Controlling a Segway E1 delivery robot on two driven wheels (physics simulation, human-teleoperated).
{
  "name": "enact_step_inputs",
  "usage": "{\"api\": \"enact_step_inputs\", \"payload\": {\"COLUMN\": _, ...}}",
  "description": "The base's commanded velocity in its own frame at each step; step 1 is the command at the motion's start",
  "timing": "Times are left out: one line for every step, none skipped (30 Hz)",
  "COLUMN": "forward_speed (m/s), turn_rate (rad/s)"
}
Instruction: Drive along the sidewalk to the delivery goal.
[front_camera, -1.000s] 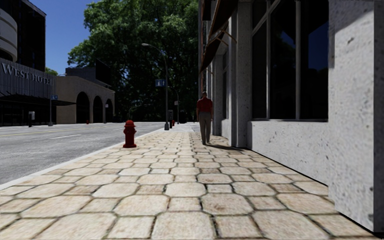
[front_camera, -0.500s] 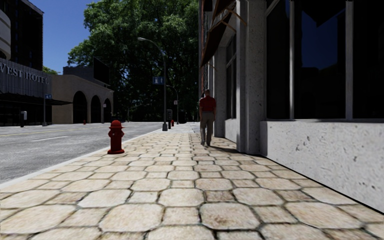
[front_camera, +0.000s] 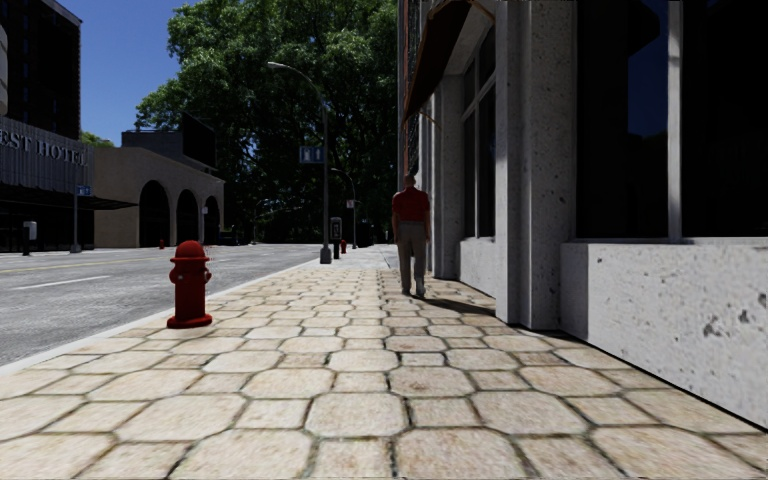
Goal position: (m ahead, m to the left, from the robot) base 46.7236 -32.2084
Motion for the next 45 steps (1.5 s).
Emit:
{"api": "enact_step_inputs", "payload": {"forward_speed": 2.00, "turn_rate": 0.00}}
{"api": "enact_step_inputs", "payload": {"forward_speed": 2.00, "turn_rate": 0.00}}
{"api": "enact_step_inputs", "payload": {"forward_speed": 2.00, "turn_rate": 0.00}}
{"api": "enact_step_inputs", "payload": {"forward_speed": 2.00, "turn_rate": 0.00}}
{"api": "enact_step_inputs", "payload": {"forward_speed": 2.00, "turn_rate": 0.00}}
{"api": "enact_step_inputs", "payload": {"forward_speed": 2.00, "turn_rate": 0.00}}
{"api": "enact_step_inputs", "payload": {"forward_speed": 2.00, "turn_rate": 0.00}}
{"api": "enact_step_inputs", "payload": {"forward_speed": 2.00, "turn_rate": 0.00}}
{"api": "enact_step_inputs", "payload": {"forward_speed": 2.00, "turn_rate": 0.00}}
{"api": "enact_step_inputs", "payload": {"forward_speed": 2.00, "turn_rate": 0.00}}
{"api": "enact_step_inputs", "payload": {"forward_speed": 2.00, "turn_rate": 0.00}}
{"api": "enact_step_inputs", "payload": {"forward_speed": 2.00, "turn_rate": 0.00}}
{"api": "enact_step_inputs", "payload": {"forward_speed": 2.00, "turn_rate": 0.00}}
{"api": "enact_step_inputs", "payload": {"forward_speed": 2.00, "turn_rate": 0.00}}
{"api": "enact_step_inputs", "payload": {"forward_speed": 2.00, "turn_rate": 0.00}}
{"api": "enact_step_inputs", "payload": {"forward_speed": 2.00, "turn_rate": 0.00}}
{"api": "enact_step_inputs", "payload": {"forward_speed": 2.00, "turn_rate": 0.00}}
{"api": "enact_step_inputs", "payload": {"forward_speed": 2.00, "turn_rate": 0.00}}
{"api": "enact_step_inputs", "payload": {"forward_speed": 2.00, "turn_rate": 0.00}}
{"api": "enact_step_inputs", "payload": {"forward_speed": 2.00, "turn_rate": 0.00}}
{"api": "enact_step_inputs", "payload": {"forward_speed": 2.00, "turn_rate": 0.00}}
{"api": "enact_step_inputs", "payload": {"forward_speed": 2.00, "turn_rate": 0.00}}
{"api": "enact_step_inputs", "payload": {"forward_speed": 2.00, "turn_rate": 0.00}}
{"api": "enact_step_inputs", "payload": {"forward_speed": 2.00, "turn_rate": 0.00}}
{"api": "enact_step_inputs", "payload": {"forward_speed": 2.00, "turn_rate": 0.00}}
{"api": "enact_step_inputs", "payload": {"forward_speed": 2.00, "turn_rate": 0.00}}
{"api": "enact_step_inputs", "payload": {"forward_speed": 2.00, "turn_rate": 0.00}}
{"api": "enact_step_inputs", "payload": {"forward_speed": 2.00, "turn_rate": 0.00}}
{"api": "enact_step_inputs", "payload": {"forward_speed": 2.00, "turn_rate": 0.00}}
{"api": "enact_step_inputs", "payload": {"forward_speed": 2.00, "turn_rate": 0.00}}
{"api": "enact_step_inputs", "payload": {"forward_speed": 2.00, "turn_rate": 0.00}}
{"api": "enact_step_inputs", "payload": {"forward_speed": 2.00, "turn_rate": 0.00}}
{"api": "enact_step_inputs", "payload": {"forward_speed": 2.00, "turn_rate": 0.00}}
{"api": "enact_step_inputs", "payload": {"forward_speed": 2.00, "turn_rate": 0.00}}
{"api": "enact_step_inputs", "payload": {"forward_speed": 2.00, "turn_rate": 0.00}}
{"api": "enact_step_inputs", "payload": {"forward_speed": 2.00, "turn_rate": 0.00}}
{"api": "enact_step_inputs", "payload": {"forward_speed": 2.00, "turn_rate": 0.00}}
{"api": "enact_step_inputs", "payload": {"forward_speed": 2.00, "turn_rate": 0.00}}
{"api": "enact_step_inputs", "payload": {"forward_speed": 2.00, "turn_rate": 0.00}}
{"api": "enact_step_inputs", "payload": {"forward_speed": 2.00, "turn_rate": 0.00}}
{"api": "enact_step_inputs", "payload": {"forward_speed": 2.00, "turn_rate": 0.04}}
{"api": "enact_step_inputs", "payload": {"forward_speed": 2.00, "turn_rate": 0.06}}
{"api": "enact_step_inputs", "payload": {"forward_speed": 2.00, "turn_rate": 0.07}}
{"api": "enact_step_inputs", "payload": {"forward_speed": 2.00, "turn_rate": 0.07}}
{"api": "enact_step_inputs", "payload": {"forward_speed": 2.00, "turn_rate": 0.08}}
